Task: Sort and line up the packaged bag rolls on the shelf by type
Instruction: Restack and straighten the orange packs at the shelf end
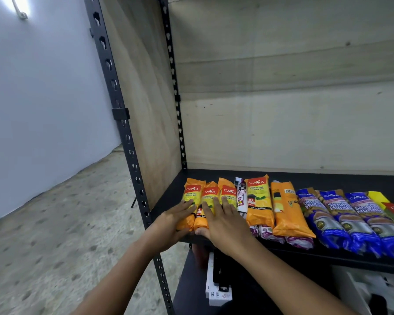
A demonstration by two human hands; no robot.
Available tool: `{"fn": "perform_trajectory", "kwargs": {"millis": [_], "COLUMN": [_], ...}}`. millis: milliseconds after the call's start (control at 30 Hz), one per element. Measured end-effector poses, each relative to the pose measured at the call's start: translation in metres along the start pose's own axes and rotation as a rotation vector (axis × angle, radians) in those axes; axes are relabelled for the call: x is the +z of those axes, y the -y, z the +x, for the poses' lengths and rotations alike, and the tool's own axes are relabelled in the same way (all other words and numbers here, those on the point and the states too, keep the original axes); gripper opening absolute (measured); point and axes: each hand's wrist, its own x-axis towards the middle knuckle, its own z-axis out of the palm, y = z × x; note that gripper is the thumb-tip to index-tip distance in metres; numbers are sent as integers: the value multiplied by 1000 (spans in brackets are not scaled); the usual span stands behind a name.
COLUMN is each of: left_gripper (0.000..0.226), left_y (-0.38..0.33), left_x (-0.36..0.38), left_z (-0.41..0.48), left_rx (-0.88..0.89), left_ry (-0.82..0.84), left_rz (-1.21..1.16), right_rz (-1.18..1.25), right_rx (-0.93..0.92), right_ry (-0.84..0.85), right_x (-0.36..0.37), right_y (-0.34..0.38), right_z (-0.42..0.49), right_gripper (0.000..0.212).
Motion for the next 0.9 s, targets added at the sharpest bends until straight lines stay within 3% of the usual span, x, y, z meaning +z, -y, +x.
{"fn": "perform_trajectory", "kwargs": {"millis": [267,900], "left_gripper": [66,61], "left_y": [3,-3], "left_x": [-6,-11], "left_z": [0,1], "left_rx": [74,-10], "left_ry": [-18,15], "left_rz": [32,-6], "right_rz": [-43,-17], "right_rx": [-1,-16], "right_ry": [-66,-108], "right_x": [6,12], "right_y": [4,3], "right_z": [0,3], "right_gripper": [87,85]}}
